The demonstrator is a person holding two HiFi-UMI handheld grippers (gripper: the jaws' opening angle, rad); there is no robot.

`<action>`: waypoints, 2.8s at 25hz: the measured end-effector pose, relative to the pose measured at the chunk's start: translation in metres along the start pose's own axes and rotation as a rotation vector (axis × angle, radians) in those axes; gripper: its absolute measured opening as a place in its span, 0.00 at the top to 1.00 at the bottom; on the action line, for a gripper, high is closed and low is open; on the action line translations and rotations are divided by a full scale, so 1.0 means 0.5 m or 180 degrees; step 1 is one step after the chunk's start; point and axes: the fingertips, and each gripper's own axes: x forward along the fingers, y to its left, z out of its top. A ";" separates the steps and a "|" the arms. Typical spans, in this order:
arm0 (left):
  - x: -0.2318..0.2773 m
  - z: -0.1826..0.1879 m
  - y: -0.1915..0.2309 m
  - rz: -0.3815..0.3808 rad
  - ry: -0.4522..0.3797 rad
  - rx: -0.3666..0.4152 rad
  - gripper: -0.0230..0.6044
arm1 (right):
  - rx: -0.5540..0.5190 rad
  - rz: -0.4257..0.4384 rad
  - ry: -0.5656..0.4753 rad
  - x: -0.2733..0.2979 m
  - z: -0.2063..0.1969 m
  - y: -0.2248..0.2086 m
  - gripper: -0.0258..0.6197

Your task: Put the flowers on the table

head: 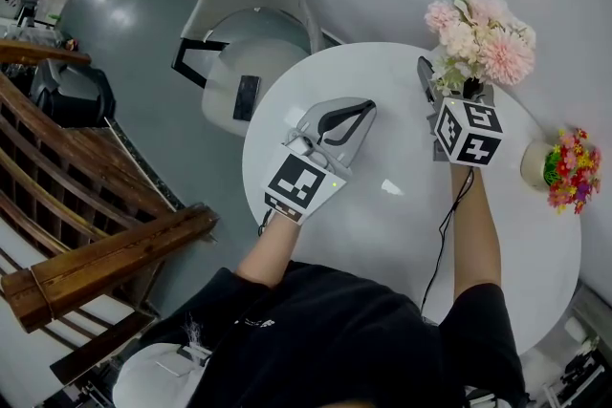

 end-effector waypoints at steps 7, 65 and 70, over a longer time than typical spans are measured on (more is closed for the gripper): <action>-0.002 -0.002 0.002 0.0012 0.0003 -0.0003 0.96 | -0.0047 -0.0009 0.0002 0.000 0.000 0.002 0.39; -0.025 0.009 -0.006 0.0028 -0.0045 0.0039 0.96 | -0.0324 -0.0166 0.0092 -0.013 -0.017 0.026 0.39; -0.029 0.011 -0.004 0.0045 -0.0058 0.0041 0.96 | -0.0350 -0.0164 0.0125 -0.014 -0.019 0.028 0.39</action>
